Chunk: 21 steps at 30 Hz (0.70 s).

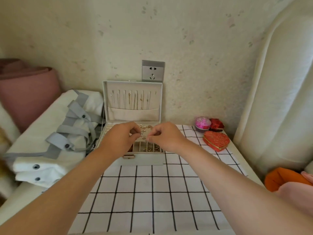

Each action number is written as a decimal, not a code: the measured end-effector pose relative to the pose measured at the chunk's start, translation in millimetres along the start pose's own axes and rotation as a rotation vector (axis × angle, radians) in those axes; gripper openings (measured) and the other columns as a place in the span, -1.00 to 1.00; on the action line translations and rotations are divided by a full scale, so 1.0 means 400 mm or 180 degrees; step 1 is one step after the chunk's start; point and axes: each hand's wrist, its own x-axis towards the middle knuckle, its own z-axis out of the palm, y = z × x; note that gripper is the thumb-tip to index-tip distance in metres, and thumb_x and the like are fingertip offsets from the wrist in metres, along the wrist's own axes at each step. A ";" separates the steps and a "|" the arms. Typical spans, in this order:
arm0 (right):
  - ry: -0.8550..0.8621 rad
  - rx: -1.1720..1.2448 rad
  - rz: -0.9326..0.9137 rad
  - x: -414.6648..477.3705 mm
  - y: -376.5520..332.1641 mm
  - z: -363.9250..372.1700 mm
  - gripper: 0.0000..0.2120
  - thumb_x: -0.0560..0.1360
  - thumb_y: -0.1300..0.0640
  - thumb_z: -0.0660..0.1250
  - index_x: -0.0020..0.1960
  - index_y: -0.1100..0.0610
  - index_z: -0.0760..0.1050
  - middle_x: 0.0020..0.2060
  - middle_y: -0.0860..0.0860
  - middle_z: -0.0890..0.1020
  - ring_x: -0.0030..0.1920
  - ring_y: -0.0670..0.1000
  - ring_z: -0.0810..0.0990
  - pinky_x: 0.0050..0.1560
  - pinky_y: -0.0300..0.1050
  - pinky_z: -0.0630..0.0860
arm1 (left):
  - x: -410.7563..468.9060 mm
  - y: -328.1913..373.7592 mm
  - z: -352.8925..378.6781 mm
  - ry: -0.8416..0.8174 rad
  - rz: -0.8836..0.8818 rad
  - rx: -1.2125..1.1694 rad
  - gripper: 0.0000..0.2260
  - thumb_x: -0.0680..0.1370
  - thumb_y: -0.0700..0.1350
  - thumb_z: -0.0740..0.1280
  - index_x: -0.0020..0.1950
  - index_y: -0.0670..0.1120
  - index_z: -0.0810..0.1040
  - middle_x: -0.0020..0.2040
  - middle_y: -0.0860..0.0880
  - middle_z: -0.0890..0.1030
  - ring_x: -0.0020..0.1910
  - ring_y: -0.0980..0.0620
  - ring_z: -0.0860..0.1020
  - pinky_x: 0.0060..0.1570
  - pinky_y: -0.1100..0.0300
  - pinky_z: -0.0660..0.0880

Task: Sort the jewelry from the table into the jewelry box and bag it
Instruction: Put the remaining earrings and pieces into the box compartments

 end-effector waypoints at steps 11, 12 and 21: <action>-0.0321 -0.1109 -0.0288 0.038 -0.035 0.095 -0.95 0.47 0.01 0.45 -0.13 -0.05 0.68 -0.18 -0.16 0.66 -0.13 -0.13 0.61 0.00 0.01 0.61 | 0.020 -0.069 -0.048 -0.0148 -0.0223 -0.0178 -0.89 0.52 -0.04 0.44 -0.08 0.20 0.64 -0.15 0.24 0.62 -0.23 0.24 0.54 -0.05 0.15 0.55; -0.0374 -0.1116 -0.0289 0.040 -0.034 0.098 -0.95 0.48 0.02 0.45 -0.12 -0.06 0.69 -0.16 -0.16 0.67 -0.12 -0.12 0.61 0.01 0.01 0.61 | 0.019 -0.068 -0.049 -0.0160 -0.0205 -0.0186 -0.90 0.52 -0.05 0.44 -0.07 0.19 0.64 -0.15 0.23 0.62 -0.23 0.24 0.54 -0.06 0.17 0.54; -0.0425 0.0280 0.0022 0.044 -0.062 0.061 -0.90 0.50 0.15 0.46 -0.05 -0.02 0.69 -0.44 -0.29 0.61 -0.42 -0.33 0.53 -0.29 -0.39 0.44 | 0.005 -0.046 -0.036 -0.0120 -0.0181 -0.0234 -0.94 0.51 -0.04 0.43 -0.09 0.15 0.62 -0.17 0.17 0.63 -0.21 0.24 0.52 -0.10 0.18 0.51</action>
